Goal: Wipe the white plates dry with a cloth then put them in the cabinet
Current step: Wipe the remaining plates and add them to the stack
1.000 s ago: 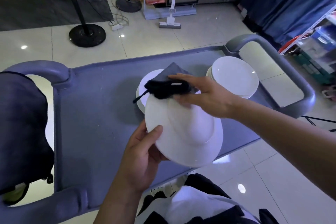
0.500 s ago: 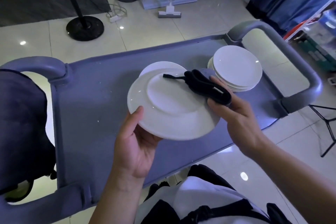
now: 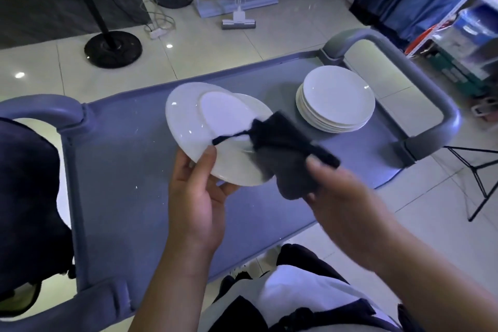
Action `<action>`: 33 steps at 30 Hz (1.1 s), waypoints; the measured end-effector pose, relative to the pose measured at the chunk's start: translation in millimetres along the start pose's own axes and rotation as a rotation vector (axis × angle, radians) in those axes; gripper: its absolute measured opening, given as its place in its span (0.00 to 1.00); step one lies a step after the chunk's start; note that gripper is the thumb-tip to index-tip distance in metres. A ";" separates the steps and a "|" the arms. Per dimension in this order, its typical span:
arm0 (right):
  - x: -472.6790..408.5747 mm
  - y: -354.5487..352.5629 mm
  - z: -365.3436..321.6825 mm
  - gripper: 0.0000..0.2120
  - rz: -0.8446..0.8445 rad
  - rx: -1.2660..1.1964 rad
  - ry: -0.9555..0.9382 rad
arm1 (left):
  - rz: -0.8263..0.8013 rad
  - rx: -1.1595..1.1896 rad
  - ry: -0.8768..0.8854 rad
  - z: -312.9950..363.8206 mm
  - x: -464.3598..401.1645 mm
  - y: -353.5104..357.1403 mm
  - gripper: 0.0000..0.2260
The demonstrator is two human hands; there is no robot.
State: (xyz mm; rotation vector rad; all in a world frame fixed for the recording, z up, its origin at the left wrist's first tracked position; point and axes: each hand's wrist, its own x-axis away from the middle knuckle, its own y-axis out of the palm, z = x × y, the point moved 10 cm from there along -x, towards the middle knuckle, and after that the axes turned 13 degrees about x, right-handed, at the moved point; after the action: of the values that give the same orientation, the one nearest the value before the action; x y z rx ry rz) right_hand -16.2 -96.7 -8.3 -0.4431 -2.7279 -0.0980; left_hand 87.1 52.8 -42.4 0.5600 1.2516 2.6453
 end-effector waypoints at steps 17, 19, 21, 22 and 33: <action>-23.0 44.9 -50.6 0.20 -0.013 0.698 -0.357 | -0.149 -0.081 -0.041 -1.3 33.2 1.9 0.16; -15.8 50.7 -37.1 0.23 -0.127 0.726 -0.367 | -0.131 -0.088 -0.018 4.2 33.2 -4.1 0.16; -9.5 46.7 -26.5 0.23 -0.227 0.742 -0.332 | -0.120 -0.073 -0.018 6.8 32.9 -8.8 0.16; -6.3 42.4 -21.6 0.22 -0.281 0.754 -0.297 | -0.111 -0.068 -0.013 8.5 33.3 -11.7 0.15; -0.2 -93.2 35.8 0.14 0.176 0.073 0.141 | -0.123 0.028 -0.037 18.3 25.4 -9.3 0.19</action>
State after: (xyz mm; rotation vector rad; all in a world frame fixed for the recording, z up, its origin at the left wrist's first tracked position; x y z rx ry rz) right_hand -58.2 -180.6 -42.4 -0.6285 -2.5333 0.0163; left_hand 71.0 79.3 -32.4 0.5158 1.2716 2.5093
